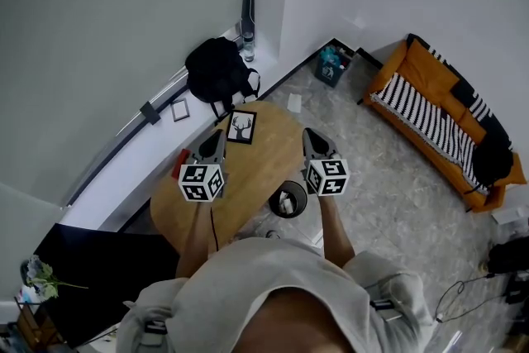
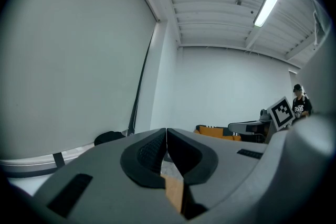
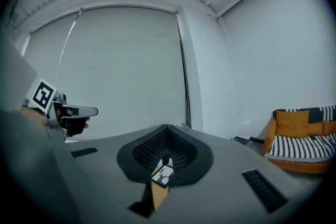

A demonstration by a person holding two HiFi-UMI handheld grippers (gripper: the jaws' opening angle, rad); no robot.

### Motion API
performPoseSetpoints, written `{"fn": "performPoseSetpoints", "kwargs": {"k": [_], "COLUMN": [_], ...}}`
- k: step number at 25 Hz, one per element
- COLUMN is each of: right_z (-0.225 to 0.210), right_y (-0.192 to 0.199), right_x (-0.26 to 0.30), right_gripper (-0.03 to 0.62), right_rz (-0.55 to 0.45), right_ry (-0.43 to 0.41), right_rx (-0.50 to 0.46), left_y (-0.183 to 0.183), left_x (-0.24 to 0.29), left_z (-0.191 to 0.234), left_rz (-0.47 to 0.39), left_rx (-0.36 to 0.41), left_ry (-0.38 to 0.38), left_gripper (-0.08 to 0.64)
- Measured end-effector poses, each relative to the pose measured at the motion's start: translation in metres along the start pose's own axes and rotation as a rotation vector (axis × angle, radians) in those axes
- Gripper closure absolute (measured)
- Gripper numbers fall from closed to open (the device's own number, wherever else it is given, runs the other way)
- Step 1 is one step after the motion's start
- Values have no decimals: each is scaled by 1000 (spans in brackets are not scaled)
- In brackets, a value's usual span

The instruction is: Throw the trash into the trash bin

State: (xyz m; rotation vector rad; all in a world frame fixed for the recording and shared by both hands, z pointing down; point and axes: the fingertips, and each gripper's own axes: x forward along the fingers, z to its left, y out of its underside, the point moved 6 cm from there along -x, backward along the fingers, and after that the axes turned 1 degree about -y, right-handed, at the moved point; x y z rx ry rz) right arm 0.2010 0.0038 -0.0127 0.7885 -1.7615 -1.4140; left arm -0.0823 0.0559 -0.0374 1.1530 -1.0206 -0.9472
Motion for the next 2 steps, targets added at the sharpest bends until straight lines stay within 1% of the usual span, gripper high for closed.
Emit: {"fn": "performPoseSetpoints", "kwargs": {"k": [2], "right_z": [0], "right_y": [-1], "right_x": [0], "right_gripper": [563], "right_rz": [2], "right_ry": [-1], "right_rx": [-2], "left_y": [0], "left_x": [0], "left_z": [0], "left_rz": [1], "left_rx": [0], "left_ry": [-1], "left_gripper": [538]}}
